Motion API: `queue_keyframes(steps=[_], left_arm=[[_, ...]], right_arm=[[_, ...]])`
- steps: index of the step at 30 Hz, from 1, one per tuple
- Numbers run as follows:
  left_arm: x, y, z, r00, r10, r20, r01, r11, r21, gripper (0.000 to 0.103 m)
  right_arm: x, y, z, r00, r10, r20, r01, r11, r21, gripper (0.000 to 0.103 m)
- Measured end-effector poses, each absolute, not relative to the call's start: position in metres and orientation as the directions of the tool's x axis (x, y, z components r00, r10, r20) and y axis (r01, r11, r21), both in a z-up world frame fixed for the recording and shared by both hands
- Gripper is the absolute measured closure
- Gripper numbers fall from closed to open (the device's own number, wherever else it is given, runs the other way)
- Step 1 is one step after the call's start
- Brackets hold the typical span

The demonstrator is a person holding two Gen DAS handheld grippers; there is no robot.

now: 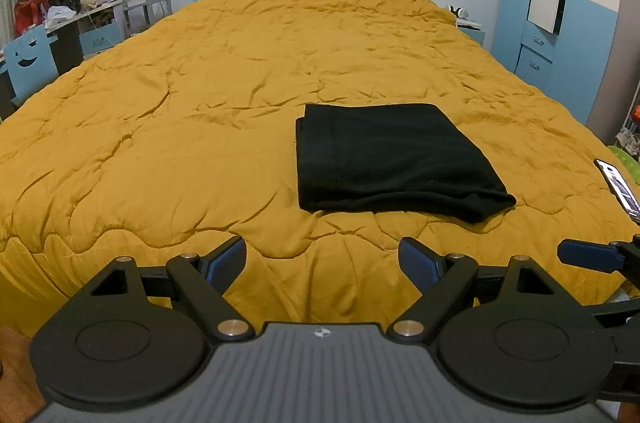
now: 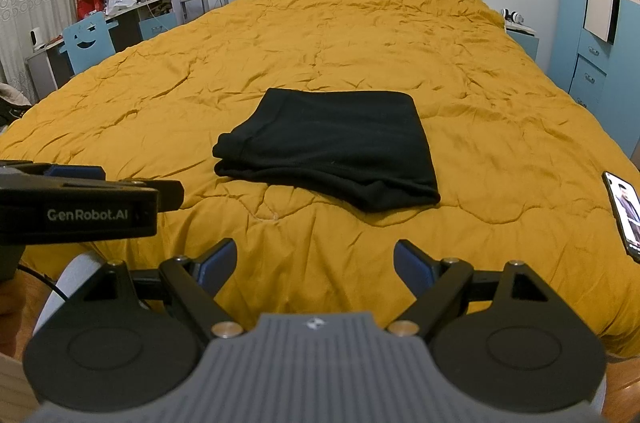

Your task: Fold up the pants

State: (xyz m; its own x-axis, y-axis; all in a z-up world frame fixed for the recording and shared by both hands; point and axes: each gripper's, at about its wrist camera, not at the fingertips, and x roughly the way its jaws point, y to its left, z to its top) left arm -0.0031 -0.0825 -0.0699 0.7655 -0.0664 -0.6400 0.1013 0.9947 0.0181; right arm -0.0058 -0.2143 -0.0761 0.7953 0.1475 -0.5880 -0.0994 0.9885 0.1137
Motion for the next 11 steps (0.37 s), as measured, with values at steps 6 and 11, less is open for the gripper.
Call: queue_keyframes(steps=[6, 11], left_arm=[[-0.0031, -0.0825, -0.0696, 0.766, -0.069, -0.639, 0.103, 0.995, 0.016, 0.003], [-0.0037, -0.0828, -0.0685, 0.765, -0.069, -0.64, 0.103, 0.995, 0.016, 0.003]], right_arm=[[-0.0055, -0.2144, -0.076, 0.795, 0.148, -0.588, -0.1, 0.989, 0.114, 0.021], [-0.0058, -0.2143, -0.076, 0.795, 0.147, -0.589, -0.098, 0.989, 0.115, 0.021]])
